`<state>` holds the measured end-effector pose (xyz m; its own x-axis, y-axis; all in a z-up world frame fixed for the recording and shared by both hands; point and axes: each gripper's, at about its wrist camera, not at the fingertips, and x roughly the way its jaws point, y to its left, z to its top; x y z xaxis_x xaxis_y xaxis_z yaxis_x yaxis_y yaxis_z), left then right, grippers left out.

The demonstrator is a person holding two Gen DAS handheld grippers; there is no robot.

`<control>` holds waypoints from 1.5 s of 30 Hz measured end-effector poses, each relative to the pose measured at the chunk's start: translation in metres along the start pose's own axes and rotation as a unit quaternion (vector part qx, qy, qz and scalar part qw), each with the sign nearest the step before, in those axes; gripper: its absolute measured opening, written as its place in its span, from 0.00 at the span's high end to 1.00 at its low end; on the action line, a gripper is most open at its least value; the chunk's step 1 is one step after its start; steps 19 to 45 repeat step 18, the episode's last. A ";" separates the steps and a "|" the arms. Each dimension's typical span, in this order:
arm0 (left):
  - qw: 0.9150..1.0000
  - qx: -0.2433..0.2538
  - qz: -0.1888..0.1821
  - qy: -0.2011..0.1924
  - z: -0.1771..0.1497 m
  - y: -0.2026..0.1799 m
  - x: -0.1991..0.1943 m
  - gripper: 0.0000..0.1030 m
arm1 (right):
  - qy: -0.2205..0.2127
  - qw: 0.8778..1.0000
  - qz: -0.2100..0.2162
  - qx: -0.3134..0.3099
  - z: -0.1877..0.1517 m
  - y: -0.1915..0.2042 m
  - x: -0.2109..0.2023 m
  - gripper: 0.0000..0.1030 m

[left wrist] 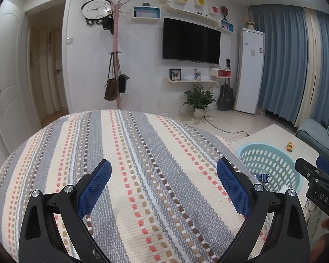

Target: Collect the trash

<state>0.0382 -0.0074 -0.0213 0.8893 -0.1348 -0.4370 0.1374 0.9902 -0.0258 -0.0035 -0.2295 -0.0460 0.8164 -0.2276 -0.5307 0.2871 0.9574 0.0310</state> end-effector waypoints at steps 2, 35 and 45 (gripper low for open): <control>1.000 -0.001 0.000 0.004 0.000 0.001 0.002 0.09 | 0.001 1.000 -0.001 0.000 0.000 0.000 0.000 0.35; 1.000 -0.009 -0.003 0.021 0.006 0.003 0.001 0.09 | -0.004 1.000 -0.002 0.000 0.006 0.003 -0.009 0.35; 1.000 -0.009 -0.003 0.021 0.006 0.003 0.001 0.09 | -0.004 1.000 -0.002 0.000 0.006 0.003 -0.009 0.35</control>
